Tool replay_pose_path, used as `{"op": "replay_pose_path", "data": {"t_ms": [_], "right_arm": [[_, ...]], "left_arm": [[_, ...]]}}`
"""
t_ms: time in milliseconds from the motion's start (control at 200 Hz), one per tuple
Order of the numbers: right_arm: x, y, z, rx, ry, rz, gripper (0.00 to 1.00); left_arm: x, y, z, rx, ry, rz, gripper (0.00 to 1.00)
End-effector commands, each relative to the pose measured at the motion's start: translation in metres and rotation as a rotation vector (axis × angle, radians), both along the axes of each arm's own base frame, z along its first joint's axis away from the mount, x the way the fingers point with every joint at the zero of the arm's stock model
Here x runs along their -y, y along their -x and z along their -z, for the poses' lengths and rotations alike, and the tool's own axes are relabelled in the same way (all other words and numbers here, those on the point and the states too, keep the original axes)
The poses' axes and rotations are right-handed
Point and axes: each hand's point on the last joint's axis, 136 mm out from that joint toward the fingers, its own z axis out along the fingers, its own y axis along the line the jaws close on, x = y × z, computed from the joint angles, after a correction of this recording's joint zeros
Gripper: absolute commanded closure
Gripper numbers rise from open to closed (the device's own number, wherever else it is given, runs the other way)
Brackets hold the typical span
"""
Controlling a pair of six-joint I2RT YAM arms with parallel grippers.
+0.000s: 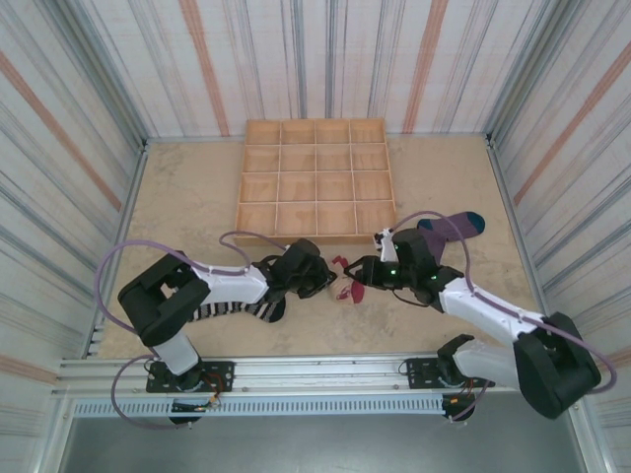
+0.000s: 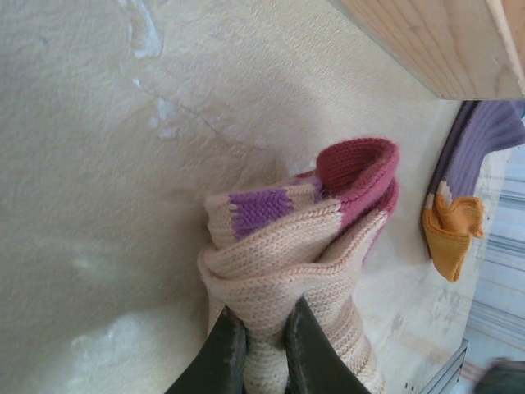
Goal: Roll the socks
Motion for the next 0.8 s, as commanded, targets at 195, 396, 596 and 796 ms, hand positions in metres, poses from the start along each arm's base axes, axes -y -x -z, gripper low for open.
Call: {"op": "replay_pose_path", "data": {"t_ms": [195,396,596,796], "right_arm": [[0.040,0.018,0.058,-0.165,0.245,0.056,0.63],[0.027,0.013,0.075,-0.195,0.190,0.044,0.68],[0.018,0.014,0.093,-0.246,0.162,0.025,0.76],[0.019,0.009,0.108,-0.262,0.175,0.045,0.98]], "left_arm": [[0.000,0.007,0.008,0.041,-0.019,0.149,1.00],[0.005,0.007,0.003,0.058,0.007,0.175,1.00],[0.010,0.008,0.000,0.071,0.045,0.193,1.00],[0.016,0.008,-0.012,0.093,0.101,0.217,1.00]]}}
